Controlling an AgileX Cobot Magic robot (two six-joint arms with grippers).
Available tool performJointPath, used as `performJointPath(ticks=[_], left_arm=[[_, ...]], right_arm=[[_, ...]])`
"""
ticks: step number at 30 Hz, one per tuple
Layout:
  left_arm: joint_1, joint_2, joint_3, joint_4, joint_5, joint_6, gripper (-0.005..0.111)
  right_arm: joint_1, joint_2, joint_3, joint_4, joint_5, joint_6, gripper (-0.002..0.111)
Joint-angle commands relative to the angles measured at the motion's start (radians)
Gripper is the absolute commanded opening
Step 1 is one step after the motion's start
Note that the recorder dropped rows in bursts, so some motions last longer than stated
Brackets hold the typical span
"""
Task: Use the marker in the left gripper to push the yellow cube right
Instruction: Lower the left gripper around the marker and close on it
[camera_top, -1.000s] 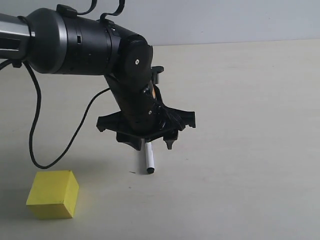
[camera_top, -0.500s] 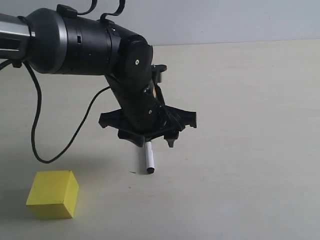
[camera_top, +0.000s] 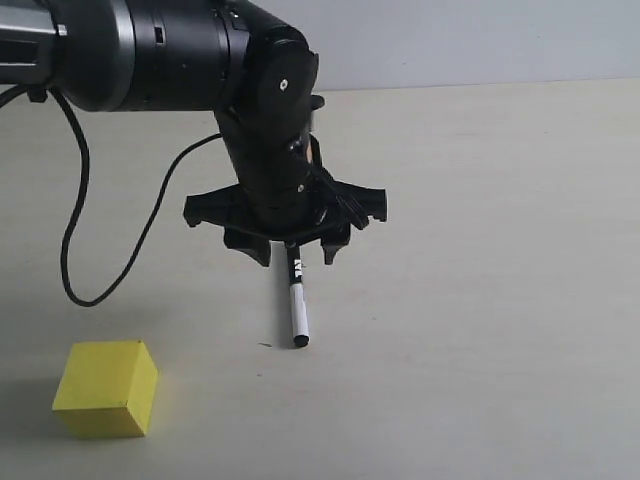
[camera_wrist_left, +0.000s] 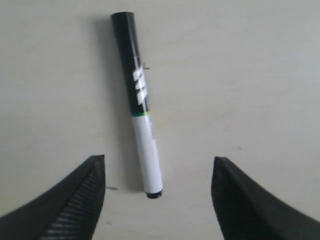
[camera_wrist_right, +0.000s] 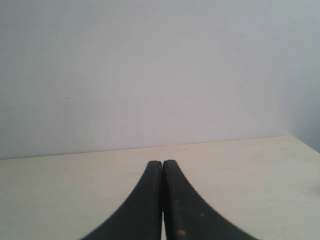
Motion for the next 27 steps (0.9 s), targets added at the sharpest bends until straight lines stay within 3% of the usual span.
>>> performJointPath(ticks=[1, 14, 27], left_arm=[[-0.004, 0.018, -0.025, 0.008, 0.082, -0.068, 0.061], [-0.004, 0.146, -0.025, -0.077, -0.012, -0.073, 0.061], [-0.004, 0.157, -0.025, -0.078, -0.008, -0.057, 0.061]], right_arm=[[-0.005, -0.007, 0.005, 0.002, -0.003, 0.0, 0.0], [-0.005, -0.007, 0.005, 0.002, -0.003, 0.0, 0.0], [-0.005, -0.007, 0.005, 0.002, -0.003, 0.0, 0.0]])
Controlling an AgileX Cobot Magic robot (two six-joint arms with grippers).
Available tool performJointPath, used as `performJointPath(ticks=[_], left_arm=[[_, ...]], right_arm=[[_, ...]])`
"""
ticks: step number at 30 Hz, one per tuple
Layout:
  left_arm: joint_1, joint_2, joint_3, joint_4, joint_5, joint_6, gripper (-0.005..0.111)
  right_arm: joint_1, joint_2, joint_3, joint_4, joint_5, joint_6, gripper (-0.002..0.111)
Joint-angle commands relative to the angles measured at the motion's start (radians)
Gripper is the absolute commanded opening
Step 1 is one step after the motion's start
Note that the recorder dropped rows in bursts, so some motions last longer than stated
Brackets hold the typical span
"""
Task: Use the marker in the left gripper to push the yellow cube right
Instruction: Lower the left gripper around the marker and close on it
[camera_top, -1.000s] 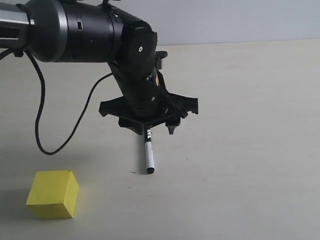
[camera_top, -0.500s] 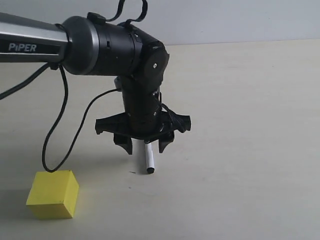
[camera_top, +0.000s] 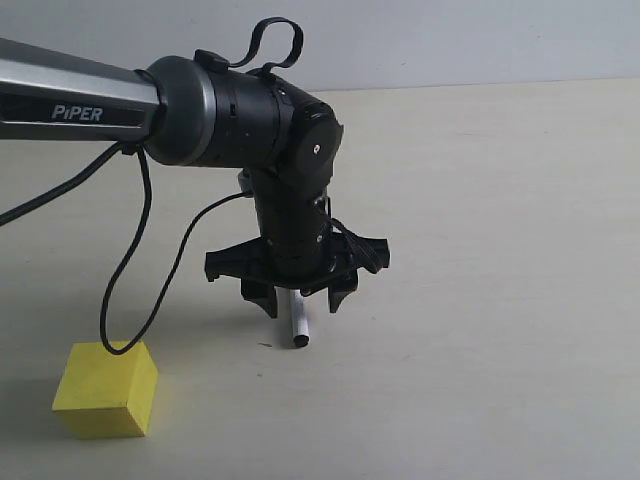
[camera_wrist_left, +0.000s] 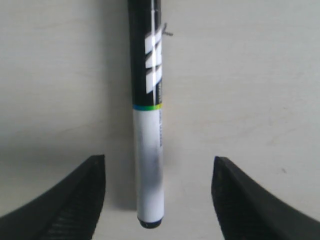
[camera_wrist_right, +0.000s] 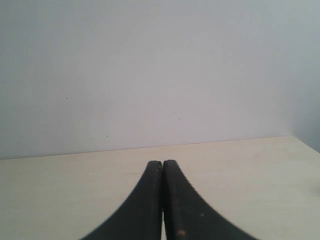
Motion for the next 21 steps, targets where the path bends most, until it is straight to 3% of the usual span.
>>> performJointPath(ticks=[1, 10, 21], left_arm=[[-0.004, -0.005, -0.006, -0.007, -0.003, 0.008, 0.061], [-0.004, -0.005, -0.006, -0.007, 0.057, 0.011, 0.061], [-0.004, -0.005, -0.006, -0.007, -0.002, 0.011, 0.061]], right_arm=[[-0.005, -0.007, 0.005, 0.002, -0.003, 0.0, 0.0], [-0.005, -0.007, 0.005, 0.003, -0.003, 0.0, 0.0], [-0.005, -0.007, 0.005, 0.002, -0.003, 0.0, 0.0]])
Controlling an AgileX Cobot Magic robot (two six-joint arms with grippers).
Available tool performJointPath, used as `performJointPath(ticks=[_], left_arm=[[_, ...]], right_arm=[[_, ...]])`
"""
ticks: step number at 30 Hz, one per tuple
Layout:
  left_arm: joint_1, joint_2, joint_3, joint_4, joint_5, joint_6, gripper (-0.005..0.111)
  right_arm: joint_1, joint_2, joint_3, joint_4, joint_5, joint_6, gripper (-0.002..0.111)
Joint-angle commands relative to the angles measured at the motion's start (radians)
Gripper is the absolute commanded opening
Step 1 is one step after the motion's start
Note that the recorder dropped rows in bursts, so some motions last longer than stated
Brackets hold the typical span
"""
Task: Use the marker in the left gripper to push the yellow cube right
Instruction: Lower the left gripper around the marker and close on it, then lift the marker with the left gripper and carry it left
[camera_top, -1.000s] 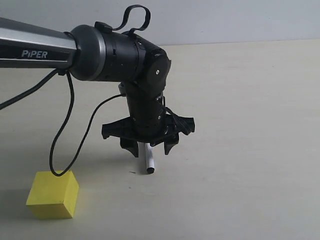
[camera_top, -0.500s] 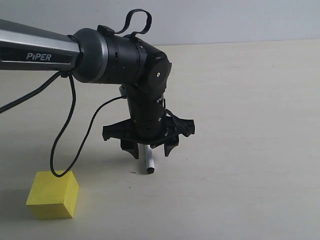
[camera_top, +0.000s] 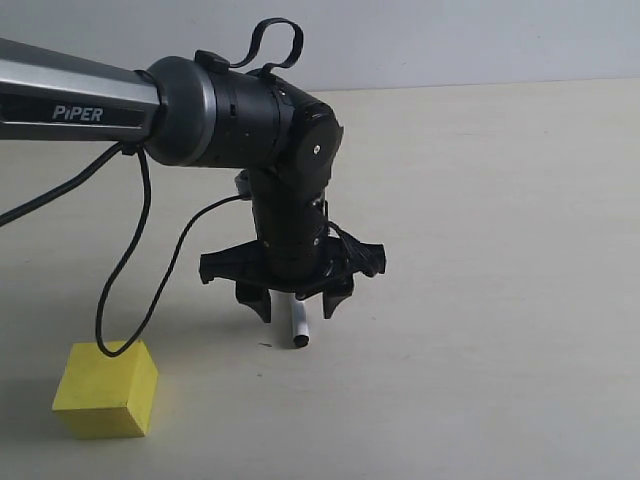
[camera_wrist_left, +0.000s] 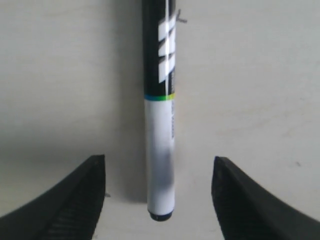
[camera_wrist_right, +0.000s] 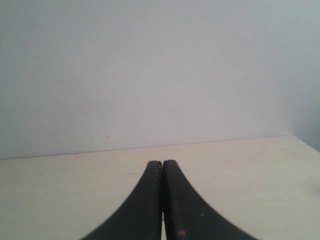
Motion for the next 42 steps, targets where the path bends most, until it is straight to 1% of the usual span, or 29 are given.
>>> performJointPath(ticks=[1, 9, 16, 26, 28, 35, 38, 42], left_arm=[[-0.004, -0.005, -0.006, -0.007, -0.037, 0.003, 0.061], [-0.006, -0.005, 0.009, -0.02, -0.006, 0.021, 0.061], [-0.006, 0.006, 0.009, -0.02, -0.036, 0.023, 0.061], [-0.006, 0.027, 0.009, -0.02, -0.036, 0.027, 0.06], [-0.006, 0.027, 0.009, -0.02, -0.036, 0.028, 0.052], [-0.004, 0.027, 0.009, -0.007, -0.036, 0.063, 0.0], [-0.004, 0.02, -0.017, -0.006, -0.013, 0.166, 0.0], [-0.004, -0.018, -0.109, 0.014, 0.1, 0.383, 0.0]], right_arm=[[-0.005, -0.007, 0.005, 0.0, -0.003, 0.0, 0.0], [-0.005, -0.007, 0.005, 0.0, -0.003, 0.0, 0.0], [-0.005, -0.007, 0.005, 0.0, -0.003, 0.0, 0.0], [-0.005, -0.007, 0.005, 0.0, -0.003, 0.0, 0.0], [-0.005, -0.007, 0.005, 0.0, -0.003, 0.0, 0.0], [-0.005, -0.007, 0.005, 0.0, -0.003, 0.0, 0.0], [-0.005, -0.007, 0.005, 0.0, -0.003, 0.0, 0.0], [-0.005, -0.007, 0.005, 0.0, -0.003, 0.0, 0.0]])
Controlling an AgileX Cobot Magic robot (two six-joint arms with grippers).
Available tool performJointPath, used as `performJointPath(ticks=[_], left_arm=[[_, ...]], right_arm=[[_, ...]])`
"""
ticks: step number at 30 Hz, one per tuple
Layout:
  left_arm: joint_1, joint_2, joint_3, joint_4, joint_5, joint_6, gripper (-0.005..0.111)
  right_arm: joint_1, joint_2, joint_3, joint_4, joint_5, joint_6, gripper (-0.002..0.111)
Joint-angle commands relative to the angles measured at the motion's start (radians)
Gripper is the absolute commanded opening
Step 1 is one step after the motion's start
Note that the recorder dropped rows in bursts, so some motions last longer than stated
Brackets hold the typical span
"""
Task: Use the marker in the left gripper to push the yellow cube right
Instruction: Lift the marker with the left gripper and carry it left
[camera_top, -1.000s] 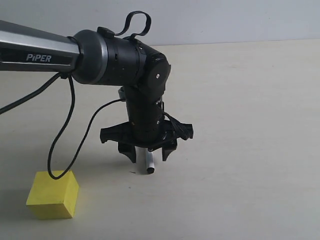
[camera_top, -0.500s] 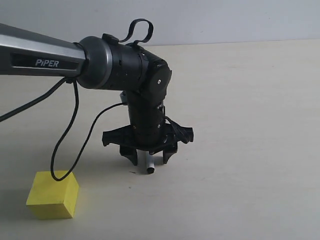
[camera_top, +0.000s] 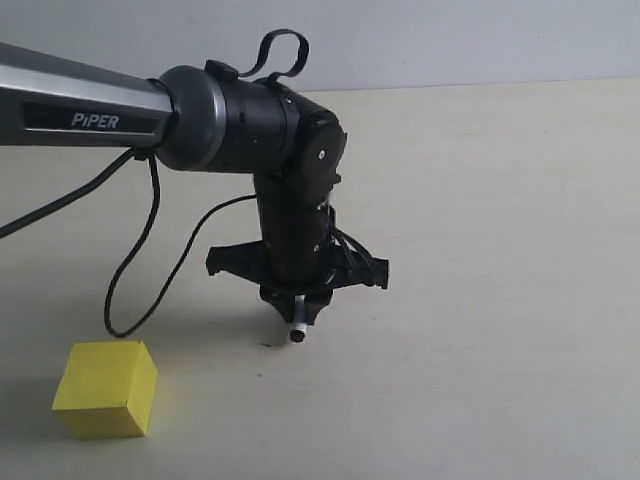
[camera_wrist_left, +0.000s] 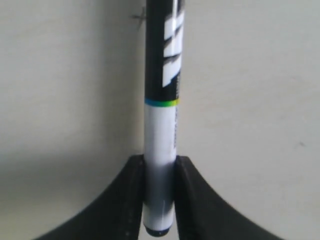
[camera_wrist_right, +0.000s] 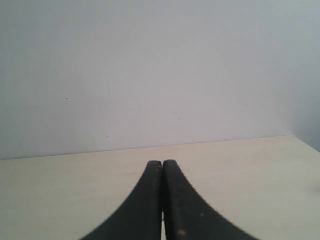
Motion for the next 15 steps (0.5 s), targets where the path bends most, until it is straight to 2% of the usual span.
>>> performJointPath(ticks=[1, 4, 7, 10, 13, 15], left_arm=[[-0.007, -0.061, -0.11, 0.045, 0.096, 0.274, 0.0], [-0.035, -0.128, -0.143, 0.079, 0.082, 0.475, 0.0], [-0.057, -0.203, -0.143, 0.17, 0.085, 0.56, 0.0], [-0.057, -0.276, -0.14, 0.205, 0.157, 0.656, 0.0], [-0.055, -0.326, -0.14, 0.304, 0.234, 0.698, 0.0], [-0.055, -0.344, -0.14, 0.334, 0.238, 0.7, 0.0]], right_arm=[[-0.005, -0.007, 0.005, 0.0, -0.003, 0.0, 0.0], [-0.005, -0.007, 0.005, 0.0, -0.003, 0.0, 0.0], [-0.005, -0.007, 0.005, 0.0, -0.003, 0.0, 0.0], [-0.005, -0.007, 0.005, 0.0, -0.003, 0.0, 0.0], [-0.005, -0.007, 0.005, 0.0, -0.003, 0.0, 0.0], [-0.005, -0.007, 0.005, 0.0, -0.003, 0.0, 0.0]])
